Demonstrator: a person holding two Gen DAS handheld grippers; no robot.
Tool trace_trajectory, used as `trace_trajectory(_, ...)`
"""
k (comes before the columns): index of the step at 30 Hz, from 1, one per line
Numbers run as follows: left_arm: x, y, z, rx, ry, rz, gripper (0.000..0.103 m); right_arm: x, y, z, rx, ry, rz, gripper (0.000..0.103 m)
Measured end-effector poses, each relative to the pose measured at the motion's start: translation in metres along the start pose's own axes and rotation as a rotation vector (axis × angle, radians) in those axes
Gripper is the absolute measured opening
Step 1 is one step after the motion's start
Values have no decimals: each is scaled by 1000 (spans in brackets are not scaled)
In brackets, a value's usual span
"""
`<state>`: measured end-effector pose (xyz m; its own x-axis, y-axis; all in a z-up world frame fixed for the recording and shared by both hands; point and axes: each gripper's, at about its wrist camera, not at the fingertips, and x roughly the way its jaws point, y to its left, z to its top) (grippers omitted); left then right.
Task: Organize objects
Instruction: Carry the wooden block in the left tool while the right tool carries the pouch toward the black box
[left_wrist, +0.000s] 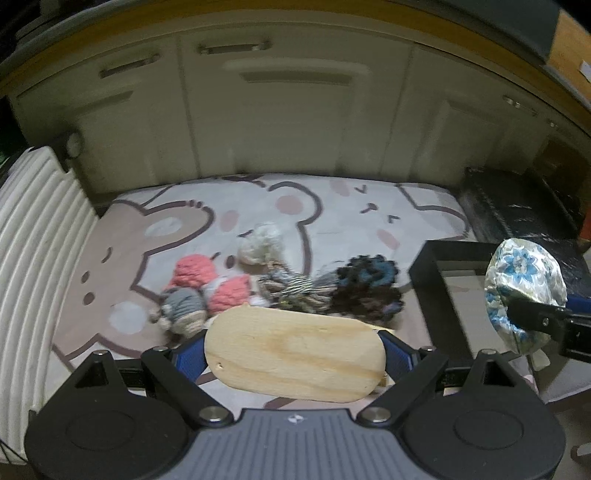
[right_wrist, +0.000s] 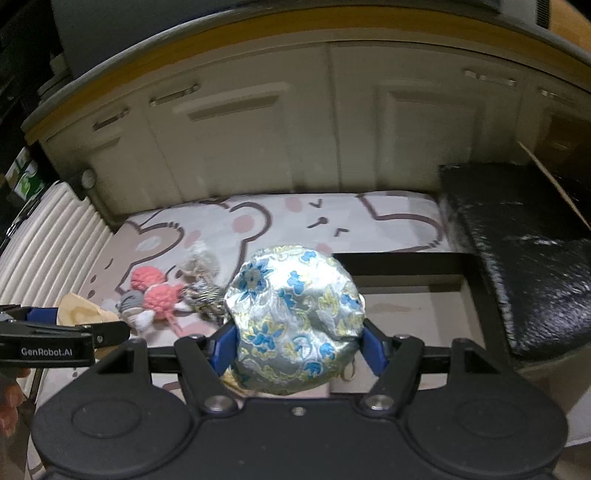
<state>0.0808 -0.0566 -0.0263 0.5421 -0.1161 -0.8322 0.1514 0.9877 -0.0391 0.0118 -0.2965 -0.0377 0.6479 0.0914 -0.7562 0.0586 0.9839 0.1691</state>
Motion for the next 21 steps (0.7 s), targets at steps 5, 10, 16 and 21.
trace_trajectory(5,1,-27,4,37,-3,-32,92,-6,-25,-2,46,-12,-31,69)
trace_trajectory(10,3,-49,5,72,-6,-65,92,-10,-51,-5,110,-24,-53,69)
trace_trajectory(16,6,-73,4,115,1,-99,92,-7,-73,-9,176,-16,-71,69)
trace_trajectory(21,9,-89,6,149,-5,-134,92,-4,-82,-9,191,-15,-96,69)
